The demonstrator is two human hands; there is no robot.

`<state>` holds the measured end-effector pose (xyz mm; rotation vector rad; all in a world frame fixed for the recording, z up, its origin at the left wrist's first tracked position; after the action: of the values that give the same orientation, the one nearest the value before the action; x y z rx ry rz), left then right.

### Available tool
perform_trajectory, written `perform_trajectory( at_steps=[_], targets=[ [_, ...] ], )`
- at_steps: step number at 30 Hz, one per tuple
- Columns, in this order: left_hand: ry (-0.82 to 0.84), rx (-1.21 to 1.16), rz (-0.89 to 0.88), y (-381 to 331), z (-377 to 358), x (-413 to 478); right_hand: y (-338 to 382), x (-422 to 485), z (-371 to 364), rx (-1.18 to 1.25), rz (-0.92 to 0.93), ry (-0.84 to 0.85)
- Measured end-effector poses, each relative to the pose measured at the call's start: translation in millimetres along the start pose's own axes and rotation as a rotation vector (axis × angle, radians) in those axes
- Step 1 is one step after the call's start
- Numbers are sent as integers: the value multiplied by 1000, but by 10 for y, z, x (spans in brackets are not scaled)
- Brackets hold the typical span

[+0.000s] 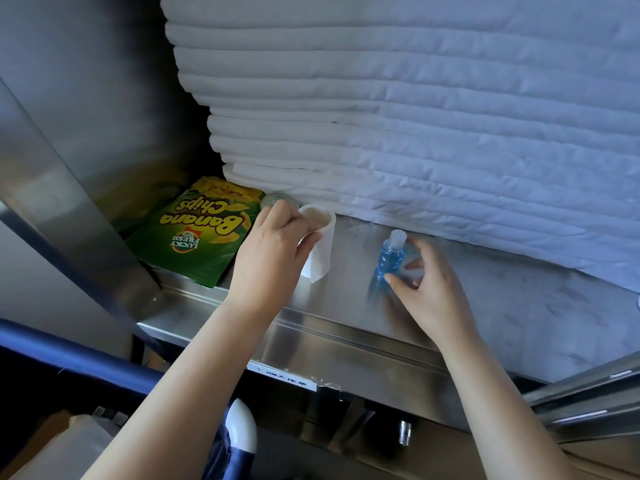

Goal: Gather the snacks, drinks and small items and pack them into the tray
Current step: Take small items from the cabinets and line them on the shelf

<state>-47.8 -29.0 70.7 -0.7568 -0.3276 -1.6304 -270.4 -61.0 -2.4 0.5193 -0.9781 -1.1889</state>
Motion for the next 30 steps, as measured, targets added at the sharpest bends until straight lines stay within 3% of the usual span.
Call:
perform_trajectory(
  at_steps=[7,12,30],
  targets=[
    [1,12,19,7,-20,-7,-105,20,-15,23,-187,82],
    [-6,7,11,7,-11,-5,-51,7,-65,-51,-130,102],
    [-14,6,8,62,-36,76,-112,31,-64,46,-204,94]
  ],
)
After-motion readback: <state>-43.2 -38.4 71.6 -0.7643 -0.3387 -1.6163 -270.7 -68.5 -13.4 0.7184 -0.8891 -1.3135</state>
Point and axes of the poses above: each hand's wrist, its own x-axis towards the middle knuckle, its own z-axis out of the back of the hand, y = z × x, the point moved 4 cm from there along x, towards the middle knuckle, and after that the axes turned 11 degrees about x, right-handed, at the moved point
